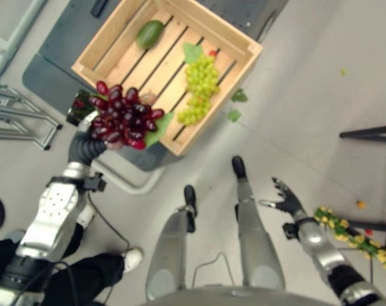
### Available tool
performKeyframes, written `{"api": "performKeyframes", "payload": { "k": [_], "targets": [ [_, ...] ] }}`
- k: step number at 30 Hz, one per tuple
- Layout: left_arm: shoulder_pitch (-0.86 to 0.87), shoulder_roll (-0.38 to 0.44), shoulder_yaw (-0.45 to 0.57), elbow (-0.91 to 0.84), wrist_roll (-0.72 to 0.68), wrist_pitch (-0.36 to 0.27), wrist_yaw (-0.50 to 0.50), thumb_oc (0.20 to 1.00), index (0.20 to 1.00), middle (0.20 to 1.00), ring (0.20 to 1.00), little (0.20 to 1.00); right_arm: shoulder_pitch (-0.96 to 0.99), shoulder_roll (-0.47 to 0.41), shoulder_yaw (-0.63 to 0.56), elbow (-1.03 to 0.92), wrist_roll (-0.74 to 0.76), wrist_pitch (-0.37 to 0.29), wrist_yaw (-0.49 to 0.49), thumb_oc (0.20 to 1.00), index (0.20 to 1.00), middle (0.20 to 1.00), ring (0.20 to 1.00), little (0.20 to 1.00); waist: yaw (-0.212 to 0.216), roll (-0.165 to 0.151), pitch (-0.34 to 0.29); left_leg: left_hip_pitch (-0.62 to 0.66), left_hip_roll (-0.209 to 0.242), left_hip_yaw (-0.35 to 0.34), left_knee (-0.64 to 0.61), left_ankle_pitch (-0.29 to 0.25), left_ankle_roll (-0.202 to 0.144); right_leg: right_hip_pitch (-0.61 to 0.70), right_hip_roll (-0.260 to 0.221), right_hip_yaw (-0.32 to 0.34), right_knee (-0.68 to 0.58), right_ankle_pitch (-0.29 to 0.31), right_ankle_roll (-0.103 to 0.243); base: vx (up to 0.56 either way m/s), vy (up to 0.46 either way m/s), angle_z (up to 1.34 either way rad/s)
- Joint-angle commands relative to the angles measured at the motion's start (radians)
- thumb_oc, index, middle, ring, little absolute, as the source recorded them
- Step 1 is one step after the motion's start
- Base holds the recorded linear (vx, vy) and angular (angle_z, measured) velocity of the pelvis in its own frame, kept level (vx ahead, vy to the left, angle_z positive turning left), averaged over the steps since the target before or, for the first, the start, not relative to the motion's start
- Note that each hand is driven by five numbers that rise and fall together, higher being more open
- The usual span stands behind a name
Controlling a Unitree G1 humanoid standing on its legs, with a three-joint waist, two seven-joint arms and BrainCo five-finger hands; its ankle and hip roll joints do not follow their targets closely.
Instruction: Pick up the fruits from the basket on one side to the basket on the other side
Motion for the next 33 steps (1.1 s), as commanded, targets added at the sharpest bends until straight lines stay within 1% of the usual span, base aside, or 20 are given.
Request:
{"api": "performKeyframes", "payload": {
  "k": [1,4,5,6,9,11,12,13,17,20,23,24,26,29,30,33],
  "targets": [
    [-0.014,0.006,0.022,-0.093,-0.053,-0.073,-0.004,0.2,0.2,0.2,0.2,0.2,-0.021,-0.026,0.025,-0.085,-0.008,-0.05,0.016,1.0,1.0,1.0,1.0,1.0,0.008,0.003,-0.064,-0.028,-0.019,-0.039,-0.184,0.185,-0.024,0.121,0.03,-0.018,-0.038,-0.149,0.014,0.01,-0.049,0.11],
    [-0.034,-0.011,0.004,-0.093,-0.038,-0.065,-0.011,0.2,0.2,0.2,0.2,0.2,-0.05,-0.054,0.025,-0.202,0.021,-0.058,0.045,1.0,1.0,1.0,1.0,1.0,0.011,-0.009,-0.075,-0.012,-0.017,-0.045,-0.189,0.189,-0.023,0.141,0.028,-0.029,-0.04,-0.153,0.012,0.0,-0.027,0.09],
    [-0.034,-0.011,0.004,-0.093,-0.038,-0.065,-0.011,0.2,0.2,0.2,0.2,0.2,-0.05,-0.054,0.025,-0.203,0.021,-0.057,0.045,1.0,1.0,1.0,1.0,1.0,0.011,-0.009,-0.076,-0.012,-0.018,-0.045,-0.19,0.19,-0.023,0.141,0.027,-0.03,-0.04,-0.152,0.012,0.03,-0.029,0.07],
    [-0.035,-0.014,-0.004,-0.092,-0.023,-0.053,-0.019,0.2,0.2,0.2,0.2,0.2,-0.063,-0.073,0.019,-0.302,0.045,-0.059,0.069,1.0,1.0,1.0,1.0,1.0,0.014,-0.018,-0.085,0.004,-0.016,-0.05,-0.187,0.18,-0.021,0.159,0.031,-0.034,-0.038,-0.162,0.009,0.03,-0.033,0.06],
    [-0.043,-0.003,-0.001,-0.088,0.006,-0.035,-0.033,0.2,0.2,0.2,0.2,0.2,-0.08,-0.093,0.009,-0.391,0.057,-0.056,0.088,1.0,1.0,1.0,1.0,1.0,0.021,-0.033,-0.105,0.024,-0.016,-0.06,-0.196,0.184,-0.022,0.183,0.03,-0.046,-0.042,-0.167,0.007,0.03,-0.047,0.1],
    [-0.038,0.008,0.008,-0.09,0.014,-0.033,-0.038,0.2,0.2,0.2,0.2,0.2,-0.086,-0.099,0.011,-0.42,0.051,-0.053,0.099,1.0,1.0,1.0,1.0,1.0,0.024,-0.036,-0.109,0.03,-0.016,-0.062,-0.198,0.183,-0.021,0.191,0.03,-0.05,-0.043,-0.17,0.007,0.01,-0.019,0.02],
    [-0.044,0.015,0.013,-0.084,0.031,-0.024,-0.041,0.2,0.2,0.2,0.2,0.2,-0.111,-0.11,0.008,-0.469,0.03,-0.037,0.098,1.0,1.0,1.0,1.0,1.0,0.028,-0.041,-0.12,0.044,-0.016,-0.067,-0.201,0.182,-0.021,0.207,0.031,-0.057,-0.045,-0.173,0.005,0.03,-0.05,0.06],
    [-0.039,0.021,0.023,-0.083,0.049,-0.021,-0.042,0.2,0.2,0.2,0.2,0.2,-0.13,-0.106,-0.008,-0.507,0.034,-0.035,0.097,1.0,1.0,1.0,1.0,1.0,0.034,-0.043,-0.13,0.059,-0.016,-0.073,-0.205,0.18,-0.02,0.221,0.031,-0.063,-0.048,-0.177,0.004,0.03,-0.05,0.08],
    [-0.033,0.023,0.034,-0.065,0.082,-0.012,-0.056,0.2,0.2,0.2,0.2,0.2,-0.162,-0.082,0.001,-0.551,0.064,-0.018,0.12,1.0,1.0,1.0,1.0,1.0,0.043,-0.047,-0.15,0.09,-0.015,-0.082,-0.222,0.18,-0.017,0.247,0.033,-0.072,-0.054,-0.184,-0.002,0.03,-0.027,0.12],
    [-0.041,0.011,0.026,-0.05,0.091,-0.013,-0.052,0.2,0.2,0.2,0.2,0.2,-0.177,-0.066,0.02,-0.55,0.085,-0.012,0.132,1.0,1.0,1.0,1.0,1.0,0.049,-0.049,-0.16,0.105,-0.015,-0.087,-0.231,0.18,-0.016,0.257,0.033,-0.075,-0.055,-0.188,-0.004,0.02,-0.017,0.02],
    [-0.058,-0.024,0.007,-0.037,0.092,-0.009,-0.055,0.2,0.2,0.2,0.2,0.2,-0.238,-0.048,0.056,-0.532,0.047,0.006,0.128,1.0,1.0,1.0,1.0,1.0,0.06,-0.051,-0.178,0.13,-0.013,-0.09,-0.242,0.177,-0.015,0.276,0.035,-0.085,-0.058,-0.195,-0.008,0.02,-0.032,0.09],
    [-0.058,-0.025,0.008,-0.037,0.093,-0.009,-0.055,0.2,0.2,0.2,0.2,0.2,-0.24,-0.048,0.058,-0.53,0.046,0.005,0.127,1.0,1.0,1.0,1.0,1.0,0.06,-0.05,-0.177,0.131,-0.013,-0.09,-0.243,0.176,-0.015,0.277,0.035,-0.085,-0.058,-0.195,-0.008,0.03,-0.041,0.07],
    [-0.081,-0.061,-0.018,-0.047,0.092,-0.008,-0.062,0.2,0.2,0.2,0.2,0.2,-0.296,-0.016,0.093,-0.481,0.027,0.021,0.119,1.0,1.0,1.0,1.0,1.0,0.071,-0.052,-0.193,0.143,-0.013,-0.094,-0.242,0.172,-0.013,0.294,0.034,-0.092,-0.063,-0.202,-0.013,0.04,-0.035,0.09],
    [-0.112,-0.081,-0.043,-0.045,0.087,-0.005,-0.064,0.2,0.2,0.2,0.2,0.2,-0.359,0.015,0.134,-0.419,0.007,0.036,0.113,1.0,1.0,1.0,1.0,1.0,0.08,-0.053,-0.212,0.16,-0.014,-0.1,-0.25,0.167,-0.012,0.309,0.034,-0.099,-0.068,-0.207,-0.016,0.05,-0.027,0.1],
    [-0.126,-0.092,-0.061,-0.041,0.087,-0.005,-0.062,0.2,0.2,0.2,0.2,0.2,-0.38,0.042,0.154,-0.381,0.037,0.043,0.112,1.0,1.0,1.0,1.0,1.0,0.085,-0.055,-0.221,0.166,-0.015,-0.101,-0.251,0.165,-0.013,0.315,0.032,-0.103,-0.07,-0.208,-0.016,0.06,-0.024,0.1],
    [-0.149,-0.103,-0.08,-0.033,0.085,-0.001,-0.062,0.2,0.2,0.2,0.2,0.2,-0.429,0.06,0.182,-0.343,0.05,0.054,0.119,1.0,1.0,1.0,1.0,1.0,0.091,-0.057,-0.23,0.176,-0.014,-0.105,-0.255,0.163,-0.013,0.326,0.03,-0.107,-0.074,-0.211,-0.019,0.05,-0.019,0.07]
  ]
}}
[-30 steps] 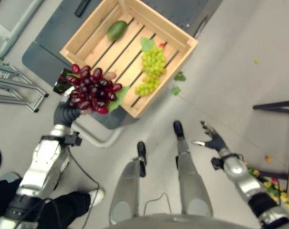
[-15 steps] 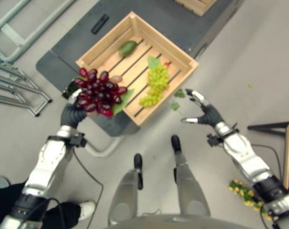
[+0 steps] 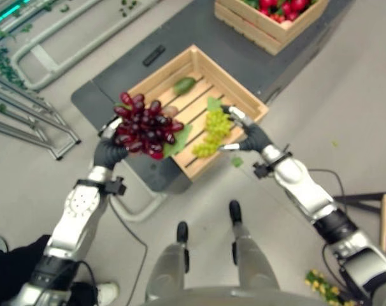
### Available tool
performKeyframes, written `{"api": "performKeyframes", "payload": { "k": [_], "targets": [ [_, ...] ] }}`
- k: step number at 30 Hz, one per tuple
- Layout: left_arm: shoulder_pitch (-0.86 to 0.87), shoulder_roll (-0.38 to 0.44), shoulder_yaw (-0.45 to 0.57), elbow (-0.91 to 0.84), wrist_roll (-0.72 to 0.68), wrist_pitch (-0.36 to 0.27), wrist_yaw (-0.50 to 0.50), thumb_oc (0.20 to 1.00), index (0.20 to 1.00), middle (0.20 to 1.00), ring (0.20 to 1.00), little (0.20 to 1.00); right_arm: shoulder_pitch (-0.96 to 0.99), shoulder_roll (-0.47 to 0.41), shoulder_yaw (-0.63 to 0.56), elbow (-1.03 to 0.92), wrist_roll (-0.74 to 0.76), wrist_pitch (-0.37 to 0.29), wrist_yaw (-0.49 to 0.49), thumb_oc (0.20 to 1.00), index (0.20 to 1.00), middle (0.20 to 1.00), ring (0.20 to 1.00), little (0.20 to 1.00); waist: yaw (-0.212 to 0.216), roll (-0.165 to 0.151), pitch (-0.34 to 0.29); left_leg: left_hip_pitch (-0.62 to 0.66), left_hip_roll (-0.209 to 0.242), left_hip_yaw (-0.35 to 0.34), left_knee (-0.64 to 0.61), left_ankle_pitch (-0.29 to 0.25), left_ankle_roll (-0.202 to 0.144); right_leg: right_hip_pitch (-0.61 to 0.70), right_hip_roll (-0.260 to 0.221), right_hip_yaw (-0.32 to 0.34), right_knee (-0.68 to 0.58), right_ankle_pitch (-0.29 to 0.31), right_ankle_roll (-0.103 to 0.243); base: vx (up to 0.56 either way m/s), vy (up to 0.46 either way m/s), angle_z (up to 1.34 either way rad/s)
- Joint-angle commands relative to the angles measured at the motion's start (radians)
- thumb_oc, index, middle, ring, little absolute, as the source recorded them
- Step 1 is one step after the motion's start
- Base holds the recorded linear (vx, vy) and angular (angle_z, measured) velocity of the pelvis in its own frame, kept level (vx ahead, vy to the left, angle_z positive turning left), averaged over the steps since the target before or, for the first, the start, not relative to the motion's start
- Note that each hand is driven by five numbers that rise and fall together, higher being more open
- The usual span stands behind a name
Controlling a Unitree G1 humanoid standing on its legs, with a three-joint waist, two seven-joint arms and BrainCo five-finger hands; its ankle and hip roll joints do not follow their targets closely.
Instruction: Pick up the fruits from the basket on one side to the basket on the other side
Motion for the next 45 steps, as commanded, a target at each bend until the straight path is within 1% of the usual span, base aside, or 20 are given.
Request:
{"api": "performKeyframes", "payload": {
  "k": [1,2,3,4,6,9,12,13,14,15,16,19,25,34,40,45],
  "targets": [
    [-0.069,0.02,-0.035,-0.033,-0.017,-0.052,0.002,0.2,0.2,0.2,0.2,0.2,-0.08,0.061,0.034,-0.021,0.031,-0.025,-0.003,1.0,1.0,1.0,1.0,1.0,0.024,-0.02,-0.093,-0.068,-0.035,-0.012,-0.057,0.083,0.02,0.093,0.024,0.002,0.001,-0.192,0.022,0.05,-0.017,0.15],
    [-0.069,0.02,-0.035,-0.033,-0.017,-0.052,0.002,0.2,0.2,0.2,0.2,0.2,-0.08,0.061,0.034,-0.021,0.031,-0.026,-0.003,1.0,1.0,1.0,1.0,1.0,0.024,-0.02,-0.092,-0.068,-0.035,-0.013,-0.057,0.083,0.02,0.093,0.024,0.001,0.001,-0.192,0.022,0.08,-0.035,0.15],
    [-0.097,0.011,-0.056,-0.022,-0.021,-0.051,0.013,0.2,0.2,0.2,0.2,0.2,-0.121,0.081,0.054,0.002,0.075,-0.023,-0.002,1.0,1.0,1.0,1.0,1.0,0.031,-0.025,-0.102,-0.061,-0.035,-0.017,-0.062,0.083,0.02,0.102,0.022,-0.003,-0.006,-0.193,0.021,0.03,-0.018,0.09],
    [-0.097,0.011,-0.056,-0.022,-0.021,-0.051,0.013,0.2,0.2,0.2,0.2,0.2,-0.121,0.081,0.054,0.002,0.075,-0.023,-0.002,1.0,1.0,1.0,1.0,1.0,0.031,-0.025,-0.102,-0.06,-0.035,-0.017,-0.063,0.083,0.02,0.103,0.022,-0.003,-0.006,-0.193,0.021,0.07,-0.032,0.06],
    [-0.128,0.0,-0.082,-0.009,-0.051,-0.05,0.011,0.2,0.2,0.2,0.2,0.2,-0.163,0.099,0.073,0.01,0.131,-0.027,0.005,1.0,1.0,1.0,1.0,1.0,0.038,-0.033,-0.119,-0.048,-0.035,-0.021,-0.072,0.082,0.02,0.115,0.022,-0.008,-0.013,-0.195,0.022,0.07,-0.027,0.06],
    [-0.161,-0.013,-0.109,0.007,-0.081,-0.052,0.011,0.2,0.2,0.2,0.2,0.2,-0.18,0.133,0.083,0.06,0.19,-0.033,0.005,1.0,1.0,1.0,1.0,1.0,0.044,-0.041,-0.132,-0.033,-0.033,-0.023,-0.081,0.081,0.018,0.129,0.021,-0.014,-0.019,-0.197,0.023,0.06,-0.022,0.11],
    [-0.188,-0.026,-0.125,0.02,-0.107,-0.052,0.014,0.2,0.2,0.2,0.2,0.2,-0.172,0.15,0.085,0.055,0.219,-0.033,0.009,1.0,1.0,1.0,1.0,1.0,0.049,-0.049,-0.146,-0.013,-0.03,-0.026,-0.093,0.078,0.017,0.149,0.021,-0.019,-0.027,-0.2,0.024,0.06,-0.016,0.05],
    [-0.188,-0.026,-0.126,0.02,-0.107,-0.052,0.014,0.2,0.2,0.2,0.2,0.2,-0.172,0.15,0.084,0.055,0.219,-0.033,0.009,1.0,1.0,1.0,1.0,1.0,0.049,-0.049,-0.146,-0.012,-0.03,-0.026,-0.093,0.078,0.017,0.15,0.021,-0.019,-0.027,-0.2,0.024,0.07,-0.014,0.03],
    [-0.218,-0.041,-0.148,0.044,-0.133,-0.052,0.019,0.2,0.2,0.2,0.2,0.2,-0.177,0.163,0.09,0.07,0.227,-0.032,0.006,1.0,1.0,1.0,1.0,1.0,0.049,-0.053,-0.156,-0.002,-0.031,-0.028,-0.099,0.077,0.017,0.159,0.021,-0.022,-0.03,-0.202,0.024,0.04,-0.005,0.05],
    [-0.22,-0.041,-0.149,0.045,-0.134,-0.053,0.019,0.2,0.2,0.2,0.2,0.2,-0.178,0.163,0.089,0.071,0.227,-0.032,0.006,1.0,1.0,1.0,1.0,1.0,0.049,-0.053,-0.155,-0.001,-0.031,-0.028,-0.1,0.078,0.017,0.16,0.021,-0.023,-0.03,-0.202,0.024,0.11,-0.024,0.11],
    [-0.252,-0.058,-0.171,0.064,-0.164,-0.05,0.022,0.2,0.2,0.2,0.2,0.2,-0.175,0.171,0.093,0.068,0.23,-0.026,0.005,1.0,1.0,1.0,1.0,1.0,0.049,-0.06,-0.167,0.016,-0.031,-0.03,-0.108,0.076,0.016,0.175,0.023,-0.03,-0.036,-0.204,0.025,0.07,-0.019,0.09],
    [-0.282,-0.078,-0.202,0.083,-0.188,-0.049,0.025,0.2,0.2,0.2,0.2,0.2,-0.184,0.183,0.097,0.086,0.234,-0.023,-0.002,1.0,1.0,1.0,1.0,1.0,0.049,-0.063,-0.173,0.028,-0.031,-0.035,-0.116,0.076,0.016,0.187,0.022,-0.036,-0.041,-0.206,0.026,0.06,-0.015,0.04],
    [-0.298,-0.12,-0.253,0.093,-0.252,-0.033,0.009,0.2,0.2,0.2,0.2,0.2,-0.176,0.209,0.1,0.104,0.245,-0.015,-0.005,1.0,1.0,1.0,1.0,1.0,0.048,-0.073,-0.193,0.069,-0.029,-0.039,-0.141,0.075,0.018,0.215,0.024,-0.043,-0.052,-0.209,0.028,0.05,-0.008,0.04],
    [-0.317,-0.166,-0.284,0.12,-0.237,-0.025,0.021,0.2,0.2,0.2,0.2,0.2,-0.13,0.228,0.088,0.123,0.232,-0.013,-0.01,1.0,1.0,1.0,1.0,1.0,0.042,-0.084,-0.217,0.107,-0.025,-0.041,-0.162,0.069,0.021,0.244,0.026,-0.05,-0.059,-0.218,0.029,0.04,-0.006,0.03],
    [-0.293,-0.195,-0.297,0.109,-0.243,-0.016,0.012,0.2,0.2,0.2,0.2,0.2,-0.116,0.235,0.08,0.124,0.2,-0.016,-0.014,1.0,1.0,1.0,1.0,1.0,0.042,-0.088,-0.23,0.123,-0.025,-0.044,-0.172,0.067,0.024,0.256,0.025,-0.051,-0.063,-0.22,0.03,0.02,0.0,0.05],
    [-0.287,-0.213,-0.317,0.1,-0.25,-0.012,0.013,0.2,0.2,0.2,0.2,0.2,-0.11,0.244,0.073,0.119,0.202,-0.02,-0.021,1.0,1.0,1.0,1.0,1.0,0.04,-0.092,-0.236,0.128,-0.023,-0.044,-0.177,0.066,0.025,0.257,0.025,-0.053,-0.064,-0.219,0.033,0.0,0.0,0.0]
  ]
}}
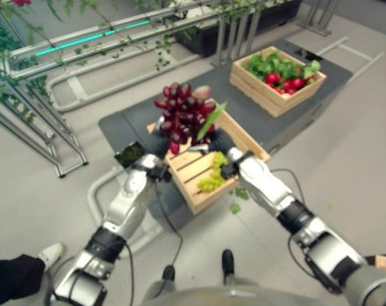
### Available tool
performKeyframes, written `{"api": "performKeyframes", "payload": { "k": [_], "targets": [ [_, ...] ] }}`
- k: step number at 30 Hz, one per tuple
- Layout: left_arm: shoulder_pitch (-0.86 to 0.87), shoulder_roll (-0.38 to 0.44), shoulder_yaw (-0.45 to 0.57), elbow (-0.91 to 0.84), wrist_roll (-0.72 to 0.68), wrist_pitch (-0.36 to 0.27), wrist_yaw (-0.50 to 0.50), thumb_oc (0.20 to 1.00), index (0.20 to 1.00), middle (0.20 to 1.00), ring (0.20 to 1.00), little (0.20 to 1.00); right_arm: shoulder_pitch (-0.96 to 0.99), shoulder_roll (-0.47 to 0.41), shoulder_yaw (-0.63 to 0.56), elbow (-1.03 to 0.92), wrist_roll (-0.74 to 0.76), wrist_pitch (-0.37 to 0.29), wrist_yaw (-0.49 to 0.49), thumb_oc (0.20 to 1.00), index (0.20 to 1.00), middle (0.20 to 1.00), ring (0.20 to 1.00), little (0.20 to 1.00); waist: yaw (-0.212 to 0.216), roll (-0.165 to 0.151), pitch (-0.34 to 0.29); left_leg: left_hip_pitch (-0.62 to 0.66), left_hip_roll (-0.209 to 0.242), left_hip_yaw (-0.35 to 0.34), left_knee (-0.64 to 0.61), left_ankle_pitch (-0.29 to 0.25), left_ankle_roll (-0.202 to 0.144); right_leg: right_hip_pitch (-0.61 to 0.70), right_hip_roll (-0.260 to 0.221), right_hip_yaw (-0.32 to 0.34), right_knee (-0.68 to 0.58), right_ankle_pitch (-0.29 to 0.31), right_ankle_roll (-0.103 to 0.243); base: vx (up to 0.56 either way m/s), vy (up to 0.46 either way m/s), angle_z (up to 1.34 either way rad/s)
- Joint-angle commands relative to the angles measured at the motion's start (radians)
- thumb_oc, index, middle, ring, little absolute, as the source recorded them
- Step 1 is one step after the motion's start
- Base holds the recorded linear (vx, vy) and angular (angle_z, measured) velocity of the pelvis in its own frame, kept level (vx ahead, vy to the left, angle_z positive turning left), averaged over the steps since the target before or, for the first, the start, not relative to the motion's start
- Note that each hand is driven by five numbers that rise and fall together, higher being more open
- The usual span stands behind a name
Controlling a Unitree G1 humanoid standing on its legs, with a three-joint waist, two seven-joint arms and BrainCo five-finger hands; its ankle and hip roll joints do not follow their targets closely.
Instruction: Pick up the fruits from the basket on one side to the basket on the other side
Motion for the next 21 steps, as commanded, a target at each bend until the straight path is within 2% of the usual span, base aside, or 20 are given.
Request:
{"api": "performKeyframes", "payload": {
  "k": [1,17,18,19,21],
  "targets": [
    [-0.069,-0.021,-0.048,-0.018,-0.036,-0.047,-0.014,0.2,0.2,0.2,0.2,0.2,-0.026,0.04,-0.039,-0.013,-0.012,-0.049,-0.017,1.0,1.0,1.0,1.0,1.0,0.009,-0.014,-0.053,-0.042,-0.044,0.018,-0.02,0.009,0.034,0.087,0.022,0.018,0.008,-0.203,0.045,0.0,0.0,0.0],
    [-0.044,-0.043,-0.097,-0.092,-0.063,-0.04,-0.026,0.2,0.2,0.2,0.2,0.2,-0.078,0.077,-0.025,0.042,-0.015,-0.056,-0.046,1.0,1.0,1.0,1.0,1.0,0.023,-0.025,-0.056,-0.044,-0.044,0.011,-0.021,0.005,0.038,0.085,0.023,0.016,0.008,-0.205,0.043,0.0,0.0,0.0],
    [-0.041,-0.043,-0.102,-0.095,-0.066,-0.04,-0.029,0.2,0.2,0.2,0.2,0.2,-0.08,0.079,-0.024,0.041,-0.01,-0.057,-0.045,0.586,0.586,0.586,0.586,0.586,0.023,-0.025,-0.056,-0.045,-0.044,0.012,-0.021,0.005,0.038,0.085,0.023,0.016,0.008,-0.205,0.043,0.0,0.0,0.0],
    [-0.035,-0.045,-0.105,-0.097,-0.072,-0.038,-0.03,0.2,0.2,0.2,0.2,0.2,-0.08,0.082,-0.026,0.04,-0.005,-0.058,-0.05,0.209,0.209,0.209,0.209,0.209,0.023,-0.026,-0.055,-0.046,-0.044,0.011,-0.021,0.005,0.039,0.084,0.022,0.017,0.008,-0.205,0.043,0.0,0.0,0.0],
    [-0.029,-0.047,-0.113,-0.102,-0.08,-0.036,-0.03,0.2,0.2,0.2,0.2,0.2,-0.079,0.088,-0.029,0.037,-0.001,-0.061,-0.058,0.2,0.2,0.2,0.2,0.2,0.024,-0.026,-0.054,-0.046,-0.045,0.01,-0.021,0.004,0.039,0.082,0.022,0.017,0.008,-0.205,0.044,0.0,0.0,0.0]
  ]
}}
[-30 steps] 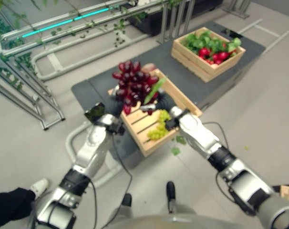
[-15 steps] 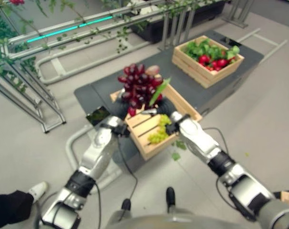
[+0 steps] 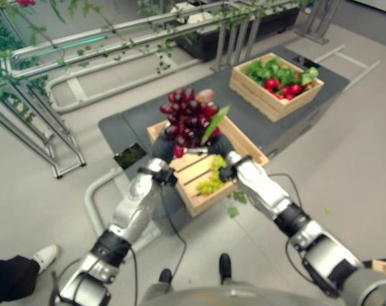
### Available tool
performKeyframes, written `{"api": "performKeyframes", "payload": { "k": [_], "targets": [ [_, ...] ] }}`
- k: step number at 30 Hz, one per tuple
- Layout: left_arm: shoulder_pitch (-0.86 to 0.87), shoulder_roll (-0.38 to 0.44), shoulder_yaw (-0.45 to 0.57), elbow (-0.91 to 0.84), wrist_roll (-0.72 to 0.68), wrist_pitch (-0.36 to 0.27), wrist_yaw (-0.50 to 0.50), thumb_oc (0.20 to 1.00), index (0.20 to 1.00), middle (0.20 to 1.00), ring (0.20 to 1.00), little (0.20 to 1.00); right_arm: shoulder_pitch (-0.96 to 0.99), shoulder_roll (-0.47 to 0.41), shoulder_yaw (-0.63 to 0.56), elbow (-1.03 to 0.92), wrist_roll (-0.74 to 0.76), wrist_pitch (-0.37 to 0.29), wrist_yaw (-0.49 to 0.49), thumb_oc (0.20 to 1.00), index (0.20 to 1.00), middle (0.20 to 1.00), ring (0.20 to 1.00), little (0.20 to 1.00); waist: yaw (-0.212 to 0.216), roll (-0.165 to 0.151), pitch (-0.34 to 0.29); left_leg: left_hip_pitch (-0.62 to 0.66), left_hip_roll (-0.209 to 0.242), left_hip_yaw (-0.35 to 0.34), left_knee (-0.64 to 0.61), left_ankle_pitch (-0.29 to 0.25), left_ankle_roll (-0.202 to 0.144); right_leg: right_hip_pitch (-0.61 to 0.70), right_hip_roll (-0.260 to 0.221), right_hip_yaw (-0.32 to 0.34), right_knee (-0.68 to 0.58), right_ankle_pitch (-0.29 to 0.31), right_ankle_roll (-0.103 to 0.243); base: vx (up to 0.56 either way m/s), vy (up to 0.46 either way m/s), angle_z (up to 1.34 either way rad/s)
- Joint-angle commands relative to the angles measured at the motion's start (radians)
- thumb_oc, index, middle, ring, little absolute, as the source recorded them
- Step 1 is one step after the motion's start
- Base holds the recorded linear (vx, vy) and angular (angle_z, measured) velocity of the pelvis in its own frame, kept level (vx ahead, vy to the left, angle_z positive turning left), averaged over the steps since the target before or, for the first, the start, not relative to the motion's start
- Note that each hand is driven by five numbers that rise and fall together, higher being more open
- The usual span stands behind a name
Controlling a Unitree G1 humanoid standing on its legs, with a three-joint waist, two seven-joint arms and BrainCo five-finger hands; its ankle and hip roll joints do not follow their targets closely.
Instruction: Pick up the fruits from the basket on one side to the basket on the other side
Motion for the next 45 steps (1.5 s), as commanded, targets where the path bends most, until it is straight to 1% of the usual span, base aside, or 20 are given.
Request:
{"api": "performKeyframes", "payload": {
  "k": [1,5,26,27,28,31,36,38,39,42,45],
  "targets": [
    [-0.047,-0.02,-0.084,-0.099,-0.044,-0.035,-0.039,0.2,0.2,0.2,0.2,0.2,-0.094,0.056,-0.033,-0.002,0.009,-0.063,-0.026,0.2,0.2,0.2,0.2,0.2,0.022,-0.005,-0.032,-0.042,-0.045,0.013,-0.015,0.0,0.039,0.082,0.022,0.016,0.008,-0.197,0.04,0.0,0.0,0.0],
    [-0.043,-0.025,-0.091,-0.099,-0.046,-0.034,-0.039,0.2,0.2,0.2,0.2,0.2,-0.087,0.07,-0.03,0.001,-0.001,-0.066,-0.034,0.2,0.2,0.2,0.2,0.2,0.022,-0.005,-0.031,-0.045,-0.046,0.014,-0.012,-0.001,0.039,0.082,0.022,0.017,0.009,-0.198,0.039,0.0,0.0,0.0],
    [-0.026,-0.032,-0.086,-0.094,-0.028,-0.033,-0.037,0.2,0.2,0.2,0.2,0.2,-0.044,0.076,-0.064,0.016,0.003,-0.077,-0.047,0.2,0.2,0.2,0.2,0.2,0.015,-0.015,-0.039,-0.035,-0.046,0.013,-0.017,-0.007,0.042,0.086,0.022,0.014,0.01,-0.201,0.039,0.0,0.0,0.0],
    [-0.024,-0.03,-0.083,-0.097,-0.025,-0.034,-0.037,0.457,0.457,0.457,0.457,0.457,-0.043,0.076,-0.066,0.017,0.003,-0.078,-0.047,0.2,0.2,0.2,0.2,0.2,0.015,-0.016,-0.039,-0.035,-0.046,0.012,-0.017,-0.007,0.042,0.086,0.022,0.014,0.011,-0.201,0.039,0.0,0.0,0.0],
    [-0.018,-0.032,-0.08,-0.099,-0.02,-0.034,-0.037,1.0,1.0,1.0,1.0,1.0,-0.039,0.078,-0.065,0.016,0.002,-0.079,-0.046,0.2,0.2,0.2,0.2,0.2,0.016,-0.016,-0.039,-0.035,-0.046,0.012,-0.017,-0.007,0.042,0.086,0.021,0.015,0.011,-0.201,0.039,0.0,0.0,0.0],
    [-0.014,-0.034,-0.051,-0.109,0.034,-0.055,-0.007,1.0,1.0,1.0,1.0,1.0,-0.031,0.072,-0.076,0.012,-0.007,-0.082,-0.052,0.2,0.2,0.2,0.2,0.2,0.015,-0.019,-0.039,-0.035,-0.045,0.012,-0.017,-0.007,0.042,0.086,0.021,0.012,0.011,-0.202,0.039,0.0,0.0,0.0],
    [0.049,-0.062,0.017,-0.148,0.056,-0.113,0.022,1.0,1.0,1.0,1.0,1.0,-0.001,0.055,-0.104,-0.012,-0.034,-0.105,-0.075,0.2,0.2,0.2,0.2,0.2,0.023,-0.031,-0.035,-0.034,-0.045,0.008,-0.016,-0.01,0.042,0.086,0.021,0.009,0.011,-0.203,0.038,0.0,0.0,0.0],
    [0.064,-0.066,0.026,-0.152,0.053,-0.12,0.02,1.0,1.0,1.0,1.0,1.0,0.006,0.05,-0.111,-0.02,-0.039,-0.11,-0.08,0.2,0.2,0.2,0.2,0.2,0.024,-0.033,-0.034,-0.035,-0.045,0.008,-0.016,-0.011,0.042,0.086,0.021,0.008,0.011,-0.203,0.038,0.0,0.0,0.0],
    [0.098,-0.068,0.06,-0.161,0.052,-0.141,0.022,1.0,1.0,1.0,1.0,1.0,0.025,0.04,-0.133,-0.031,-0.048,-0.118,-0.09,0.2,0.2,0.2,0.2,0.2,0.028,-0.04,-0.033,-0.034,-0.046,0.007,-0.016,-0.012,0.042,0.086,0.02,0.005,0.011,-0.204,0.038,0.0,0.0,0.0],
    [0.151,-0.067,0.116,-0.164,0.051,-0.162,0.024,1.0,1.0,1.0,1.0,1.0,0.061,0.02,-0.166,-0.058,-0.06,-0.126,-0.099,0.2,0.2,0.2,0.2,0.2,0.035,-0.049,-0.031,-0.036,-0.048,0.006,-0.016,-0.013,0.042,0.088,0.02,0.003,0.01,-0.205,0.039,0.0,0.0,0.0],
    [0.205,-0.05,0.177,-0.154,0.095,-0.176,0.026,1.0,1.0,1.0,1.0,1.0,0.107,-0.005,-0.209,-0.088,-0.068,-0.136,-0.099,0.2,0.2,0.2,0.2,0.2,0.042,-0.058,-0.029,-0.035,-0.049,0.004,-0.016,-0.016,0.043,0.089,0.018,-0.003,0.011,-0.205,0.041,0.0,-0.005,0.05]
  ]
}}
